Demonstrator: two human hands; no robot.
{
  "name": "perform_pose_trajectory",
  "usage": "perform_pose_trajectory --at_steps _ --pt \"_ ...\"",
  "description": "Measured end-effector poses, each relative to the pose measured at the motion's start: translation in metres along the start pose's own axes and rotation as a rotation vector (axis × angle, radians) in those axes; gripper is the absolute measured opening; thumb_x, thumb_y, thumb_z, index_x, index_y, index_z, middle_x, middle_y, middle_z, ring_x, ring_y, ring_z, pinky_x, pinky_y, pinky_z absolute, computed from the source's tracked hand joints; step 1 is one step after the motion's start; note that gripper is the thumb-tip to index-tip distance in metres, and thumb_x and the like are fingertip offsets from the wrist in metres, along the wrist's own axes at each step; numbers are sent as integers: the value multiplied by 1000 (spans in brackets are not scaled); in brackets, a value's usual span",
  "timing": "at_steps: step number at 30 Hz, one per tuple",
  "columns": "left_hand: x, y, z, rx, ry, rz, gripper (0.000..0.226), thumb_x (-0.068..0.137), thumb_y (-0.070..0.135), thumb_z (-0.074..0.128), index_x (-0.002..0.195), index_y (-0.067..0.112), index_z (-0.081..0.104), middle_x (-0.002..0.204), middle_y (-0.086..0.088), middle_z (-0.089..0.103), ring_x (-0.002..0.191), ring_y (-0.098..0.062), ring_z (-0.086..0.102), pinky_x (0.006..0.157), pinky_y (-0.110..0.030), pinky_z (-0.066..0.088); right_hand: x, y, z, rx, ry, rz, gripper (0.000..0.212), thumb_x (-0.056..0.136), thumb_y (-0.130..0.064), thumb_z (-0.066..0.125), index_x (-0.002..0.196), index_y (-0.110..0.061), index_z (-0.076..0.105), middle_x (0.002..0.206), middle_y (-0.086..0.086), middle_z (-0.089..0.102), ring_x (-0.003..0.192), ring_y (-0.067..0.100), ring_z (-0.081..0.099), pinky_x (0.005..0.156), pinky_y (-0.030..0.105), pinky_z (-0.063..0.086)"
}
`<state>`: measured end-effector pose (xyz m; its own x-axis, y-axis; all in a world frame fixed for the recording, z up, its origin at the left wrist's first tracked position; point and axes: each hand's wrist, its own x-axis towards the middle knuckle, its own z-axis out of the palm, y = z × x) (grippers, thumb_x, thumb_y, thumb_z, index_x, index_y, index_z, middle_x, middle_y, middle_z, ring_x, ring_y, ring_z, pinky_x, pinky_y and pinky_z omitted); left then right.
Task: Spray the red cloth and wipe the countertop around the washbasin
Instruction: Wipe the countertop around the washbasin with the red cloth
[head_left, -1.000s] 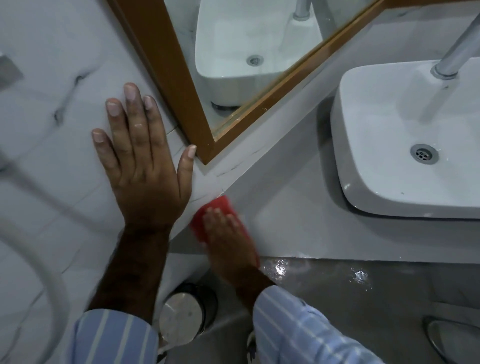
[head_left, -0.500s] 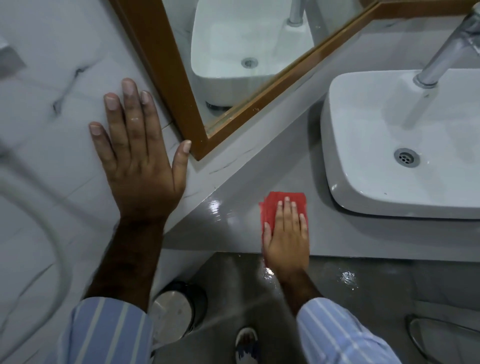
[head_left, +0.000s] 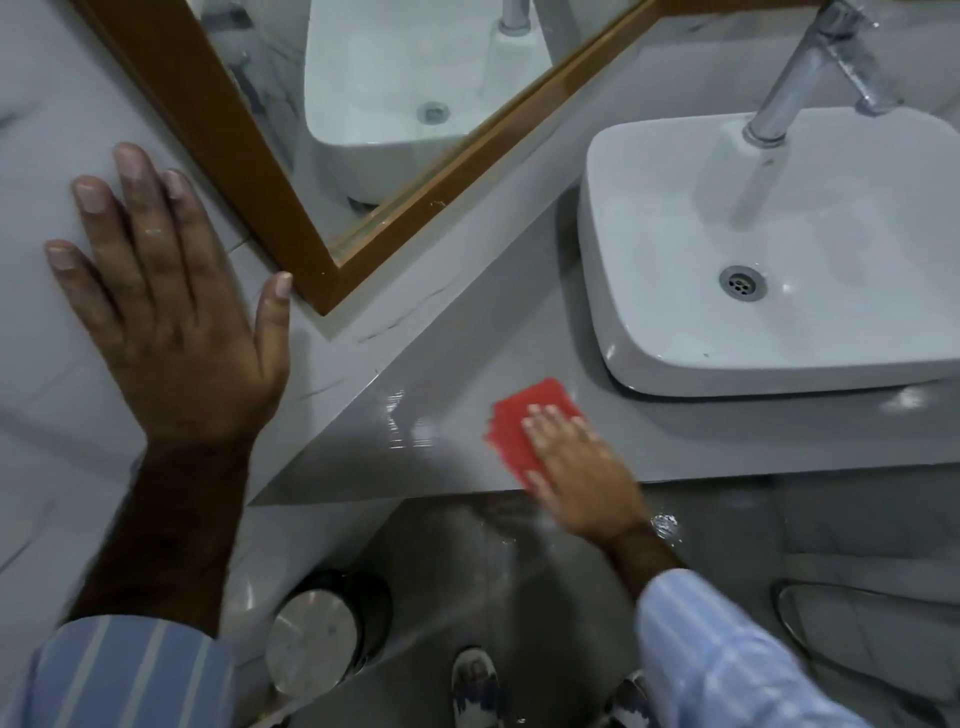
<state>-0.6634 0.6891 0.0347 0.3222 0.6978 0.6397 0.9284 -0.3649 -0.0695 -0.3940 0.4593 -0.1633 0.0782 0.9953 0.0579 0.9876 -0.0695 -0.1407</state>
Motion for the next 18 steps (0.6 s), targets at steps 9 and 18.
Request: perform_pose_trajectory --at_steps 9,18 --pt "-4 -12 19 -32 31 14 83 111 60 32 174 12 6 180 -19 13 167 -42 16 129 -68 26 4 -28 11 15 178 369 55 103 -29 42 152 -7 52 160 12 51 147 32 50 118 47 43" --pt "-23 -84 120 -57 -273 -141 87 102 78 27 173 36 2 180 3 19 163 -24 32 129 -47 36 11 -25 -1 9 -35 -111 66 103 -44 37 157 -7 42 164 13 45 153 29 41 125 45 33"
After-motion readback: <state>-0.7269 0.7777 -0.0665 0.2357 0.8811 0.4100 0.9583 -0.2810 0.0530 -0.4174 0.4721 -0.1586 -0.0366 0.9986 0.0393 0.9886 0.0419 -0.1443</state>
